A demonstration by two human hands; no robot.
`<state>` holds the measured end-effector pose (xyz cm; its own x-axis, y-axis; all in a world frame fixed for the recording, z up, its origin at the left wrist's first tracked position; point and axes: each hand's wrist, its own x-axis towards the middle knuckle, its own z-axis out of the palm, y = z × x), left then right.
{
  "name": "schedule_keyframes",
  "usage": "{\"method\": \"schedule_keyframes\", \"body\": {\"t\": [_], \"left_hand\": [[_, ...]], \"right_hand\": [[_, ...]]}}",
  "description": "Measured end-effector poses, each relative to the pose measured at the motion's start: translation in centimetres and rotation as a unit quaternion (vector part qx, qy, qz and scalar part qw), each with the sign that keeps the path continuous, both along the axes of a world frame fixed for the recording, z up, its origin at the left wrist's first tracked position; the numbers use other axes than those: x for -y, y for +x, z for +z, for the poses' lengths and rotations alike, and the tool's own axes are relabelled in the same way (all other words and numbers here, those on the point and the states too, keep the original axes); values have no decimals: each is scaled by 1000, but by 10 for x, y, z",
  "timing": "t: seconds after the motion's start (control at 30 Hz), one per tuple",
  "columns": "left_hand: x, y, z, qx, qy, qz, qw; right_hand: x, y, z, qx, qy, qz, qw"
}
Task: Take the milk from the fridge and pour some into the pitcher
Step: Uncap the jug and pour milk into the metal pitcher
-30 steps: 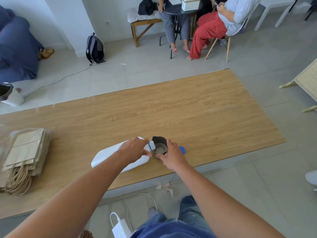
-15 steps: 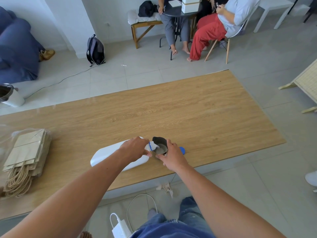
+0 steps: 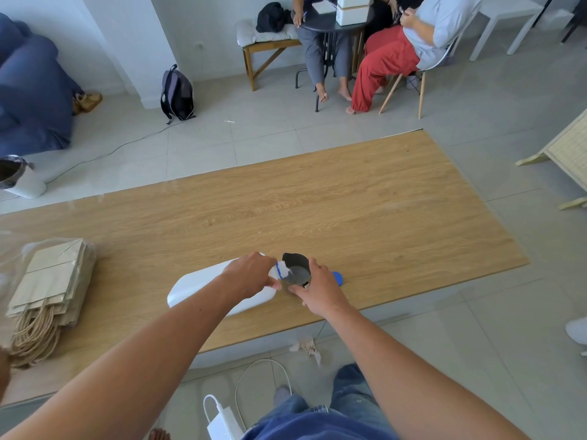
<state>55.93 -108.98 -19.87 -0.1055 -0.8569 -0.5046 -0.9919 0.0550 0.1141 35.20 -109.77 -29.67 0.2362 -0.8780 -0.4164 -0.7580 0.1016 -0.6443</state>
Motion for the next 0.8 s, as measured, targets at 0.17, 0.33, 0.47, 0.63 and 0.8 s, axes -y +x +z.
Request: {"method": "schedule_keyframes", "body": {"t": [0.17,0.33,0.47,0.63,0.8], "left_hand": [[1,-2,3,-3,1,1,1000],[2,-2,4,-10,6,12,1000],[3,-2,4,-14,9,15,1000],[3,-1,3,-18,8,16,1000],[3,-1,0,-9,8,10,1000]], "right_hand": [[1,0,-2,1,8,0,1000],[0,0,-4,0,11,-3,1000],[0,0,-4,3,8,-4,1000],[0,0,-2,5,3,-1,1000],[0,0,-2,6,6,-7,1000]]}}
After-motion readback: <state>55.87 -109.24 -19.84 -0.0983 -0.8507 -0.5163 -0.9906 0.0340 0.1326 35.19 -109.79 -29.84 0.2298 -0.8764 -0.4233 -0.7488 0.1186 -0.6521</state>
